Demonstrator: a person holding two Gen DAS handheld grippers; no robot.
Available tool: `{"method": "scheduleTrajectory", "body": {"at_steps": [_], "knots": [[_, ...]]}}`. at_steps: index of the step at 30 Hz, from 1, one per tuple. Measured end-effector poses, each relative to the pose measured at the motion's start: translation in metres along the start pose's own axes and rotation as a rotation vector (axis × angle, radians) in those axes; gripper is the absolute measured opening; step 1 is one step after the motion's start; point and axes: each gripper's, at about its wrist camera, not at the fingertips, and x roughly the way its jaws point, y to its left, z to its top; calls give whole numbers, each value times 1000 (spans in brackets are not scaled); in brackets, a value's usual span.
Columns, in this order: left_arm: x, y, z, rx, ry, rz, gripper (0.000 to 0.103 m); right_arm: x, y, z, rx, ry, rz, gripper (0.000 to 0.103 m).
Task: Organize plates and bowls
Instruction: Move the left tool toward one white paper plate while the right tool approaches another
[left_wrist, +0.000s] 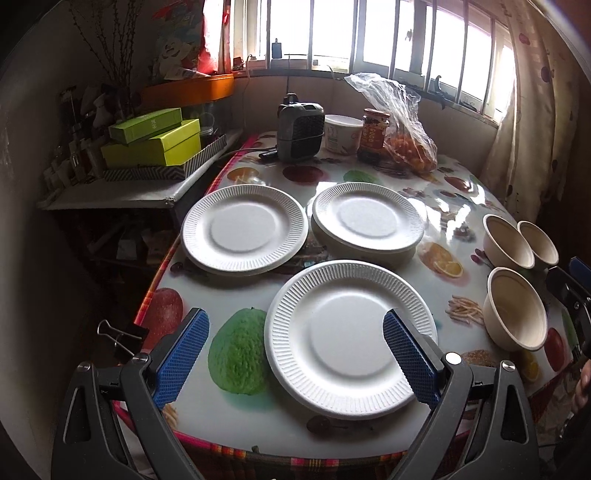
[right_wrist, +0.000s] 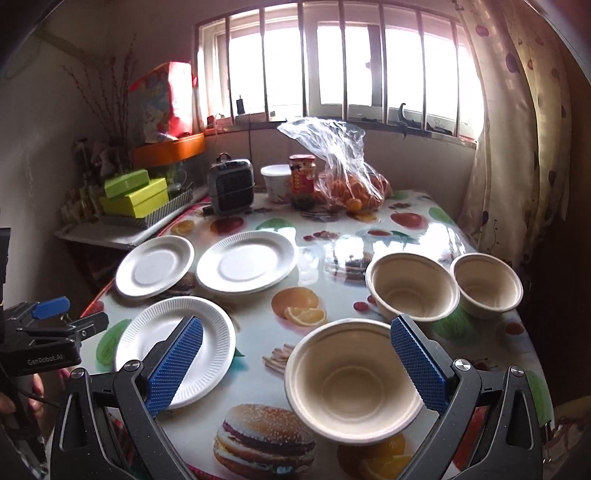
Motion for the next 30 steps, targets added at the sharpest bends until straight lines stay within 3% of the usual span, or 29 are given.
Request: {"method": "scheduleTrajectory", "body": {"at_steps": [5,15,23,28,30], "knots": [[9,0,28,28,-13,-5,96,19,-1,32,-14,25,16,103],[56,12,91,-12,44,-57,96,77,-7,85,-20,113,34,103],[104,12,123,-67,122,-142,88,134,-15,114,-21,200,44,101],[135,8,135,-80,191,-155,77,175,-21,120,-31,283,48,95],[139,2,137,-60,183,-161,77,189,-24,118,-14,323,72,95]]}}
